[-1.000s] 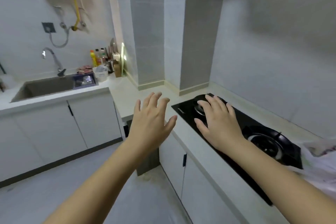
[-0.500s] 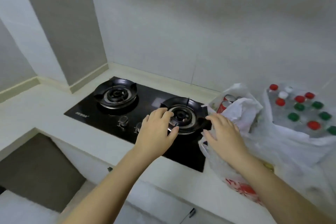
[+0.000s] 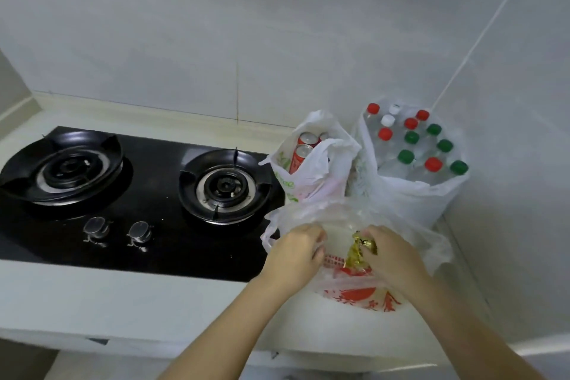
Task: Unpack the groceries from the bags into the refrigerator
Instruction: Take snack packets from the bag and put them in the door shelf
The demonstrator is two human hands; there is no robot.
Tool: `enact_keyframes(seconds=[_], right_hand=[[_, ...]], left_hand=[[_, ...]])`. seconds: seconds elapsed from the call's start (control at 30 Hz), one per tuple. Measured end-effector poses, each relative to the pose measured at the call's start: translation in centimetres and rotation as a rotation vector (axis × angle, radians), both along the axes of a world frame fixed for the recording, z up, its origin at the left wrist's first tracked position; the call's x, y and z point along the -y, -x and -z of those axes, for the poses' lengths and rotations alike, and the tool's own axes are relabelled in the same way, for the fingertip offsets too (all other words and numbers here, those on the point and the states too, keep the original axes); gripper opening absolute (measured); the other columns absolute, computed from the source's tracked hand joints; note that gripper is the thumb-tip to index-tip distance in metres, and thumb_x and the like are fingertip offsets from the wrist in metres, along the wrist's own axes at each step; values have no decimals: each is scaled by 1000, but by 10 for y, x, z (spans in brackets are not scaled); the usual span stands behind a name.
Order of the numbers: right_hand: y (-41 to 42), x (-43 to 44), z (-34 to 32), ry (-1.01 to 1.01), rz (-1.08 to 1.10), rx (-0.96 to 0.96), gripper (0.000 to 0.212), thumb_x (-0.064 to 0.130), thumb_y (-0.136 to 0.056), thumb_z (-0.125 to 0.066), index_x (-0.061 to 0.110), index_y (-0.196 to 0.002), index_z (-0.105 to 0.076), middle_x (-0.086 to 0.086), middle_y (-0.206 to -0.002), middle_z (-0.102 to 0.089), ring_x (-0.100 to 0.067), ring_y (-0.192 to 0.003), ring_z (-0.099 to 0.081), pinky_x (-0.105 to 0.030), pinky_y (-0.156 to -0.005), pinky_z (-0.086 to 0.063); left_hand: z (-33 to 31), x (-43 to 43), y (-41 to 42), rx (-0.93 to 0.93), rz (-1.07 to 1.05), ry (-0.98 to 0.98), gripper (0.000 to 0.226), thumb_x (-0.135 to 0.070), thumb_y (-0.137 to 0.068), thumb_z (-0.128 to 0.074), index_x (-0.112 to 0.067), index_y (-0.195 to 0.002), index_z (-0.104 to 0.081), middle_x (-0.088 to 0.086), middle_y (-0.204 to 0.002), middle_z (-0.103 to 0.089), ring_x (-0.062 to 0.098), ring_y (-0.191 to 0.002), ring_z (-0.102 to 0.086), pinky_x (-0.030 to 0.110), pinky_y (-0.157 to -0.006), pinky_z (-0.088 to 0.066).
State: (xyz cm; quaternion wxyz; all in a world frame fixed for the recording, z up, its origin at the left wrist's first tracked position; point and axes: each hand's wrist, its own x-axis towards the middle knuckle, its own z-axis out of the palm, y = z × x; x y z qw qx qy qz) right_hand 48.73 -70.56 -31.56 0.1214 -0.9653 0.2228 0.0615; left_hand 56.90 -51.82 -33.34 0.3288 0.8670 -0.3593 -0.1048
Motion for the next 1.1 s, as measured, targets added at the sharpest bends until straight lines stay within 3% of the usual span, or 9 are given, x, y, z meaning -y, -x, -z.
enact_keyframes(seconds=[0.13,0.33,0.43,0.63,0.83,0.93,1.0,1.1], right_hand=[[3,22,11,10,18,-61,29,27,-93,-58,29,-122,-58,10,-118,-59,-12,-105,-59,-32,-87,-50],[-6,55,12,139,-27,-54,30,26,-90,-61,26,-119,-58,8,-124,-50,-14,-116,-46,-31,-94,-44],[-9,70,13,135,-17,-46,36,26,-90,-61,26,-126,-55,8,-130,-48,-13,-118,-45,-32,-93,-46],[-21,88,19,77,25,-164,34,33,-93,-54,27,-127,-48,4,-118,-56,-18,-100,-57,-31,-72,-48],[-35,99,26,66,-39,-221,27,33,-94,-48,27,-120,-48,5,-96,-63,-19,-86,-61,-31,-67,-48],[-42,102,26,65,-69,-254,22,28,-97,-44,29,-117,-52,3,-96,-65,-20,-87,-60,-30,-68,-47],[-45,102,26,82,-83,-269,20,25,-97,-42,28,-109,-57,2,-98,-65,-20,-90,-60,-29,-67,-45],[-50,103,24,115,-57,-266,17,22,-95,-41,21,-84,-54,1,-87,-61,-21,-82,-58,-28,-54,-35]], left_hand=[[26,34,-1,-90,97,-72,25,-8,-88,-48,-11,-109,-62,7,-108,-64,26,-97,-61,42,-81,-51],[51,73,-2,-128,93,-257,28,-10,-88,-45,-19,-109,-61,8,-101,-65,31,-94,-60,32,-66,-43],[62,92,-9,-186,40,-310,28,-16,-89,-47,-25,-114,-59,5,-106,-67,31,-98,-61,34,-76,-50],[69,134,-22,-288,13,-404,45,-37,-87,-60,-27,-130,-48,1,-127,-54,25,-114,-56,39,-93,-49],[81,170,-22,-320,21,-400,70,-44,-81,-67,-22,-139,-35,5,-131,-46,26,-119,-50,40,-94,-47],[85,180,-21,-387,20,-371,82,-39,-79,-68,-27,-147,-24,5,-138,-40,26,-126,-45,41,-99,-45],[86,185,-19,-373,38,-393,81,-36,-78,-69,-31,-146,-25,5,-136,-39,26,-126,-43,41,-100,-45],[85,189,-19,-388,40,-399,67,-32,-77,-71,-31,-137,-39,5,-128,-41,26,-115,-51,38,-94,-48]])
